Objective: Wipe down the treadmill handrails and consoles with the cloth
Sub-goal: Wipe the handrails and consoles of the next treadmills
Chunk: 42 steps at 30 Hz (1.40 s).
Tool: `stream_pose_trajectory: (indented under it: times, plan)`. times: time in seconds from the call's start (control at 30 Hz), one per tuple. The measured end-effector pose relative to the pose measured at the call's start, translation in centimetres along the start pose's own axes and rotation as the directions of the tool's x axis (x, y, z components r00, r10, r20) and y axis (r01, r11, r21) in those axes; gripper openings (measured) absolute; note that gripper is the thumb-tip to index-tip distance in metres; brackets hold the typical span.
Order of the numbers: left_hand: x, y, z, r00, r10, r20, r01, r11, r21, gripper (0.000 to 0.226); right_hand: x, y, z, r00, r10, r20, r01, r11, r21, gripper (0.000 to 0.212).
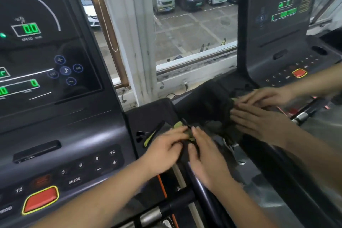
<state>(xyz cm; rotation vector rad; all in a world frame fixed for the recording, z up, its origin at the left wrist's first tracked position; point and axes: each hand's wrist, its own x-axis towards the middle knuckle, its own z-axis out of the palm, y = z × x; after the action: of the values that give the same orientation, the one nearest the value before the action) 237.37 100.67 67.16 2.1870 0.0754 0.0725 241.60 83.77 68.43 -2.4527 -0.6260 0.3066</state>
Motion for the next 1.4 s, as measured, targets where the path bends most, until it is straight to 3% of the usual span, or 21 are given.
stream_pose_trajectory:
  times: [0.03,0.1,0.17,0.3,0.4,0.5,0.57,0.7,0.9,1.03,1.1,1.23,1.4]
  plan:
    - [-0.2,-0.5,-1.3,0.988,-0.052,-0.146,0.046,0.998,-0.047,0.047,0.1,-0.4,1.2,0.998,0.031,0.057,-0.027,0.997,-0.077,0.073]
    - [-1.0,-0.7,-3.4,0.920,-0.078,-0.385,0.096,0.995,0.027,0.043,0.5,-1.1,3.1,0.994,0.095,0.056,-0.077,0.962,-0.263,0.085]
    - [-1.9,-0.4,-4.3,0.887,-0.046,-0.459,0.073,0.996,0.043,0.040,2.2,-2.2,3.2,0.974,0.207,0.087,-0.174,0.940,-0.292,0.090]
    - [-3.1,-1.5,-3.9,0.903,-0.046,-0.426,0.085,0.994,0.072,0.036,8.2,-2.7,2.4,0.911,0.333,0.241,-0.276,0.930,-0.244,0.090]
    - [-3.3,-2.1,-4.1,0.893,-0.070,-0.445,0.130,0.986,0.104,0.035,12.9,-3.3,2.6,0.880,0.350,0.322,-0.344,0.936,-0.076,0.096]
    - [-3.4,-2.4,-4.3,0.899,-0.075,-0.432,0.152,0.977,0.147,0.034,15.7,-4.3,3.4,0.895,0.333,0.297,-0.392,0.905,0.166,0.085]
    - [-3.6,-2.3,-4.4,0.907,-0.080,-0.413,0.157,0.976,0.154,0.034,15.4,-4.4,3.8,0.950,0.240,0.198,-0.285,0.927,0.244,0.069]
    - [-3.6,-2.1,-4.4,0.913,-0.094,-0.396,0.161,0.977,0.141,0.033,10.6,-2.9,4.1,0.992,0.085,0.094,-0.094,0.991,0.096,0.048]
    - [-3.8,-2.3,-3.6,0.923,-0.049,-0.383,0.109,0.984,0.139,0.032,2.3,0.0,3.8,0.998,-0.018,0.057,0.027,0.987,-0.161,0.048]
    - [-4.6,-2.4,-3.7,0.924,-0.028,-0.382,0.100,0.980,0.171,0.032,4.3,-1.9,4.0,0.986,0.112,0.122,-0.064,0.937,-0.343,0.064]
    - [-5.0,-2.4,-4.0,0.927,-0.041,-0.372,0.121,0.973,0.195,0.033,7.8,-3.2,4.3,0.980,0.147,0.134,-0.094,0.937,-0.337,0.067]
    - [-5.6,-2.3,-4.0,0.945,-0.075,-0.319,0.165,0.951,0.263,0.038,15.6,-5.0,4.6,0.948,0.229,0.223,-0.201,0.970,-0.138,0.072]
    - [-6.0,-1.4,-3.4,0.969,-0.073,-0.236,0.155,0.924,0.349,0.040,15.4,-4.7,5.2,0.965,0.168,0.204,-0.151,0.984,-0.094,0.074]
